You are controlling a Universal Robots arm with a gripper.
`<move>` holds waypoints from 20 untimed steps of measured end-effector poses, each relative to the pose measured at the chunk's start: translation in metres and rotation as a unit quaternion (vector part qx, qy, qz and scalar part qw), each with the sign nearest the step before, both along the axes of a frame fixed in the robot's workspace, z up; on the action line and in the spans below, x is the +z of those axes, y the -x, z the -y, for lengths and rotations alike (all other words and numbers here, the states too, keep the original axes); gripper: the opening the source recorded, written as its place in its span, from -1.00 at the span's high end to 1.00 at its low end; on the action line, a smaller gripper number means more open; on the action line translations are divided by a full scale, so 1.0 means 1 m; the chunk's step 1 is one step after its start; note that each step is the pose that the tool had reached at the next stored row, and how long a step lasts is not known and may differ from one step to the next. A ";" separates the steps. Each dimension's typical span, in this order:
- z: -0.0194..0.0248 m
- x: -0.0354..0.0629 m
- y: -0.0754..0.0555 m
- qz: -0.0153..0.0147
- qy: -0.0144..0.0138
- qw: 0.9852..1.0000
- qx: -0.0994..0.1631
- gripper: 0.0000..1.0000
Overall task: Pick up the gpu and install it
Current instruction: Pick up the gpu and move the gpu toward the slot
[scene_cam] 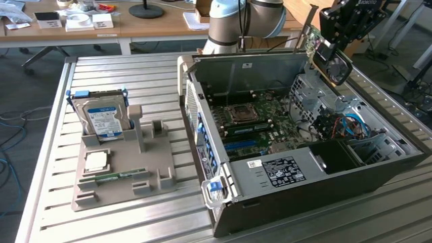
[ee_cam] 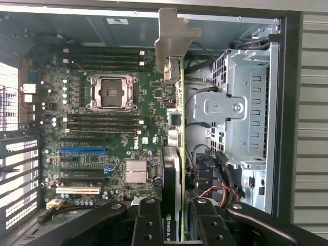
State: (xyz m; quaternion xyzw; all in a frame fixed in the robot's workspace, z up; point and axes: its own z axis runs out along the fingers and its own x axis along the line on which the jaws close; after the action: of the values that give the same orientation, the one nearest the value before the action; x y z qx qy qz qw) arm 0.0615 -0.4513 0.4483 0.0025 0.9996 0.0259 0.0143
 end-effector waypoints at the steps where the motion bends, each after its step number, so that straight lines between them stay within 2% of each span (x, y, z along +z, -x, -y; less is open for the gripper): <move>1: 0.0000 0.0000 0.000 0.000 0.000 1.000 0.000 0.46; 10: 0.0000 -0.0001 0.000 0.000 0.000 1.000 -0.013 0.46; 20: 0.0000 -0.0001 -0.002 0.000 0.000 1.000 -0.013 0.46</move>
State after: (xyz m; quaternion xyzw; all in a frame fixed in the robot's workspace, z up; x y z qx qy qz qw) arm 0.0631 -0.4513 0.4481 0.0152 0.9994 0.0258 0.0147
